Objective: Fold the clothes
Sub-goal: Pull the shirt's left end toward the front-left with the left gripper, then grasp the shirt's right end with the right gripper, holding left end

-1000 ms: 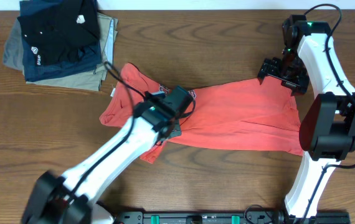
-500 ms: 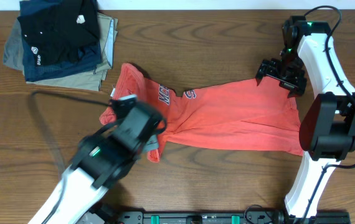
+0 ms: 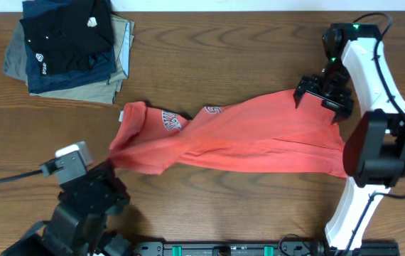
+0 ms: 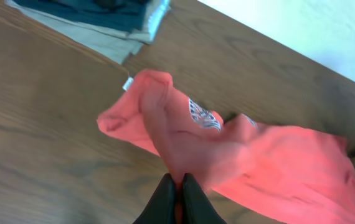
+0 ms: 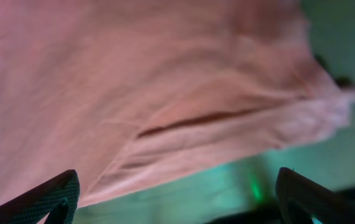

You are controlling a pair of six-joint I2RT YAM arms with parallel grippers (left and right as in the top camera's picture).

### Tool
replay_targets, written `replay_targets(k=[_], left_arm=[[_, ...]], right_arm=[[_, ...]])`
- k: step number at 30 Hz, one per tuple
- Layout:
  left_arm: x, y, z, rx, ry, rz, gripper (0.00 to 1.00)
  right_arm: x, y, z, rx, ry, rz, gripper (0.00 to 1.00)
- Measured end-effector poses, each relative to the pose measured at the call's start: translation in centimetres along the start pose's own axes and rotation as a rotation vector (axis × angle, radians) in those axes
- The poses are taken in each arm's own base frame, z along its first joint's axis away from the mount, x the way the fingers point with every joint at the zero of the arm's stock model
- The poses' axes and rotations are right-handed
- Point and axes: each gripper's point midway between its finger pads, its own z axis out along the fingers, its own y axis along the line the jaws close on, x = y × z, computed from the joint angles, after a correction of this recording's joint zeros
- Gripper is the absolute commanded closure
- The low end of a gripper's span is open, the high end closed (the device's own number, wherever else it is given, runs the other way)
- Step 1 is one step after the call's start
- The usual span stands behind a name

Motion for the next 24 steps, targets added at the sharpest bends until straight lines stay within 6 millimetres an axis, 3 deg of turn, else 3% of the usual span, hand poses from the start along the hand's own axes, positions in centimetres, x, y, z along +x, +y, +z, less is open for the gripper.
replay_targets(k=[5, 9, 13, 16, 20, 24], left_arm=[[-0.8, 1.0, -0.6, -0.021, -0.056, -0.015, 0.94], [-1.7, 1.6, -1.1, -0.043, -0.102, -0.024, 0.94], [-2.0, 2.1, -1.3, -0.064, -0.121, -0.023, 0.94], [-1.8, 2.8, -1.4, -0.097, -0.118, -0.007, 0.94], [-1.7, 3.5, -1.5, -0.124, -0.119, -0.001, 0.94], [-2.6, 3.6, -2.5, -0.118, -0.143, -0.017, 0.94]], right_arm=[[2.3, -1.1, -3.4, -0.011, -0.102, 0.007, 0.01], [5.1, -0.2, -4.1, -0.028, -0.174, -0.066, 0.01], [7.4, 1.9, -1.7, -0.095, -0.169, -0.140, 0.01], [8.8, 3.6, 1.3, -0.196, -0.106, -0.178, 0.01], [10.1, 4.3, 4.6, -0.261, -0.024, -0.180, 0.01], [10.4, 4.9, 6.3, -0.322, 0.002, -0.172, 0.01]])
